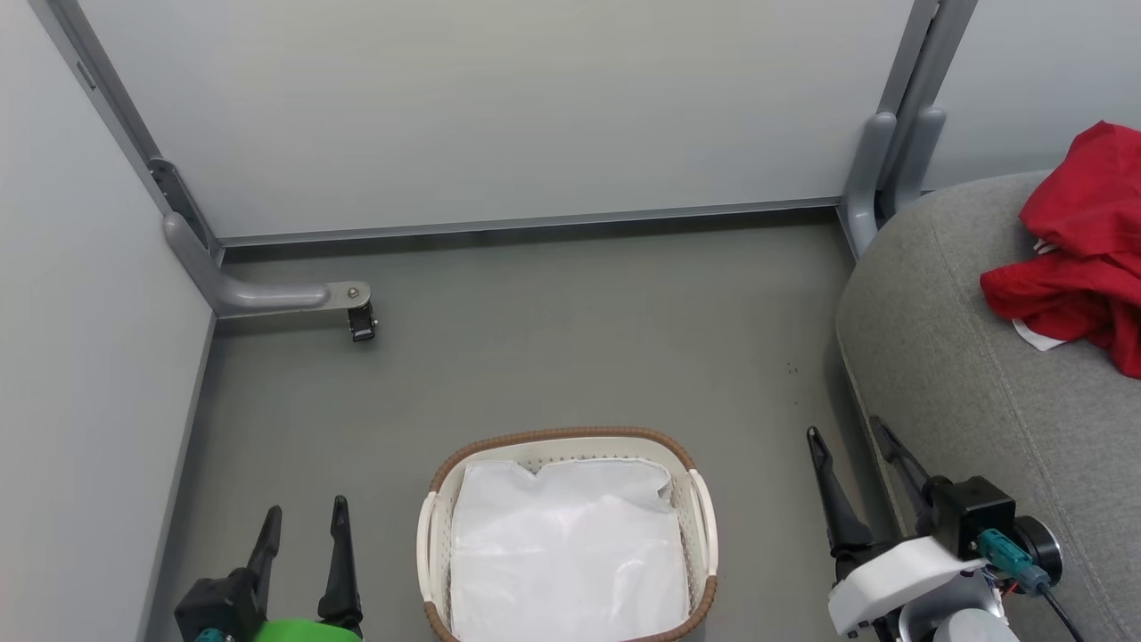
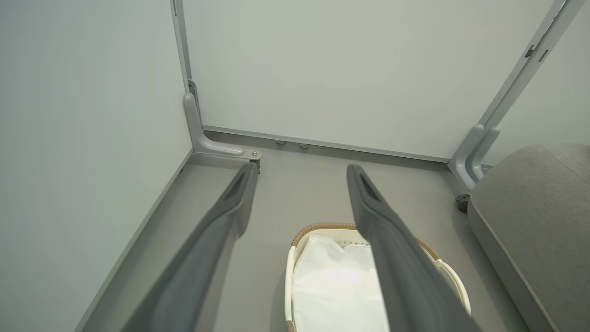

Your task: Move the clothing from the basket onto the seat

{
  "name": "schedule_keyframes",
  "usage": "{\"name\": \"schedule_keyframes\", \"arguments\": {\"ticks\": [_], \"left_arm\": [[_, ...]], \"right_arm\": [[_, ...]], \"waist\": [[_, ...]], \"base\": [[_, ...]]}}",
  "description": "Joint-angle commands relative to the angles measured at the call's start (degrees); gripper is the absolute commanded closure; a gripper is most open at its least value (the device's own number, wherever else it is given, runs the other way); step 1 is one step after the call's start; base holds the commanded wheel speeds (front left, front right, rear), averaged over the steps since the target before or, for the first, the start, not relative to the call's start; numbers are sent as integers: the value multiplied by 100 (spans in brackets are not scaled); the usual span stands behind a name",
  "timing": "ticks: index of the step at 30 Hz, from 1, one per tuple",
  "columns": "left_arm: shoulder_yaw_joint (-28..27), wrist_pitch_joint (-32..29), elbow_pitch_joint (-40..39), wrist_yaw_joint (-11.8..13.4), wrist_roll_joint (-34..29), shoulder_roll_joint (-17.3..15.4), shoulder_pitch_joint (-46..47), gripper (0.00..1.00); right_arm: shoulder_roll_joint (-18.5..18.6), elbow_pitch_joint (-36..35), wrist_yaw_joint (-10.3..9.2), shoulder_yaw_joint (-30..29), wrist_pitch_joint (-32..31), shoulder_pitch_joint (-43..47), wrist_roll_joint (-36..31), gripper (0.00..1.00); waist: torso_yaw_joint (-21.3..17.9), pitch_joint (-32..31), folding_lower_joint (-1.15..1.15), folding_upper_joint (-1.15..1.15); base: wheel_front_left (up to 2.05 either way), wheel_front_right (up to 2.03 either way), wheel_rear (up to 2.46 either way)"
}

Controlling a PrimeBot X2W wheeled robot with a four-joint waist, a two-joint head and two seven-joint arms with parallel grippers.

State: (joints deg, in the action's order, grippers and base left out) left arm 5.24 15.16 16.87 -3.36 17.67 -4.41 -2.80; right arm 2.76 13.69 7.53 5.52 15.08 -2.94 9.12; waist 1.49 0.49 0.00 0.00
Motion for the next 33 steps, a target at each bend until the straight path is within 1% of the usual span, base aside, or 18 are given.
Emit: {"name": "schedule_keyframes", "arguments": {"ticks": [1,5,18,33], "left_arm": [[0,-3,16,-2,8,3,-3,100],[15,-27,213,-4,64,13,-4,100],[-200,-404,127,-78,1344,38,168,100],[-399,-763,30,-147,2599,62,331,100]], "right_arm": [[-2,12,0,2,0,4,6,100],[-24,173,0,27,-12,64,71,100],[55,137,-1,-99,-313,-9,1582,100],[109,105,-2,-246,-626,-86,3033,100]], "waist": [[0,0,0,0],[-1,-1,0,0],[-16,-4,0,0],[-34,-7,0,0]], "base": [[0,0,0],[0,0,0],[0,0,0],[0,0,0]]}}
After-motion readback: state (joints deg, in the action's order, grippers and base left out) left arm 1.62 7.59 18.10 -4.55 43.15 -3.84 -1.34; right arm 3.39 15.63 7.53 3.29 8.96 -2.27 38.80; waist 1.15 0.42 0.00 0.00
